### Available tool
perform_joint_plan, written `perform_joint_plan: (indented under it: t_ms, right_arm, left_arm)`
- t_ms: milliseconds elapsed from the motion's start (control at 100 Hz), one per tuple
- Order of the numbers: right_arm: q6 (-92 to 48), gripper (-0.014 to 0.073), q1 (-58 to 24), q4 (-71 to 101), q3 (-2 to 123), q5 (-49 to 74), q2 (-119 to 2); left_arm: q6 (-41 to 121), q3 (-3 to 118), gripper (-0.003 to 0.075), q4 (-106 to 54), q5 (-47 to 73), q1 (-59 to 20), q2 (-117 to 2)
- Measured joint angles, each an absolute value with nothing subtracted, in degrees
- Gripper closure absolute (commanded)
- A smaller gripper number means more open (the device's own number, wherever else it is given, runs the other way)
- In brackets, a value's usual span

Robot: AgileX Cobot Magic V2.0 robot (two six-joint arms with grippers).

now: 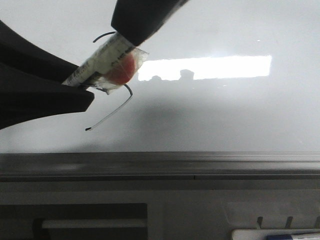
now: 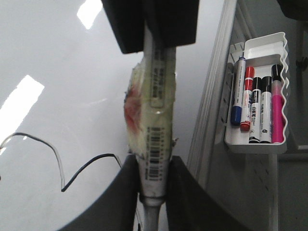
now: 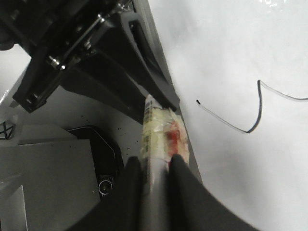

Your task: Write number 3 on whiteboard

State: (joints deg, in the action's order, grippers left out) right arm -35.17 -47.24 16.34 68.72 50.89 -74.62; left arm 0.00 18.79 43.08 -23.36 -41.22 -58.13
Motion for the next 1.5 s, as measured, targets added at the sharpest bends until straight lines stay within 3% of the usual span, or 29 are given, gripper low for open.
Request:
perform_joint_plan:
  t_ms: [90, 240, 310, 450, 610, 830, 1500]
  right_arm:
    - [-35.2, 0.0516, -47.2, 16.3, 68.7, 50.8, -74.6]
    - [-35.2, 0.0062, -47.2, 16.3, 68.7, 49.5, -74.6]
    - [-35.2, -0.0018, -47.2, 16.1, 68.7, 46.7, -74.6]
    - [-35.2, 0.0035, -45.4, 15.9, 68.7, 39.8, -73.4]
    - [-35.2, 0.0102, -43.3, 15.8, 68.7, 33.4, -69.5]
    - [-35.2, 0.0103, -42.7, 15.8, 68.7, 31.4, -66.6]
    - [-35.1, 0.0103, -42.7, 16.1, 68.7, 32.6, -66.6]
  left_arm:
    - [0.0, 18.8, 0.0741, 43.1, -23.4, -41.2, -58.1]
    - [0.0, 18.8, 0.0741, 42.5, -23.4, -41.2, -58.1]
    - [0.0, 18.8, 0.0741, 41.1, -23.2, -41.2, -58.1]
    - [0.3, 18.8, 0.0741, 26.8, -22.3, -41.2, -57.6]
    - [0.0, 18.8, 0.0741, -3.9, -18.8, -41.2, -56.1]
    - [0.0, 18.8, 0.0741, -27.7, -14.7, -41.2, -56.0]
    - [0.0, 18.8, 0.0741, -36.8, -10.9, -41.2, -55.9]
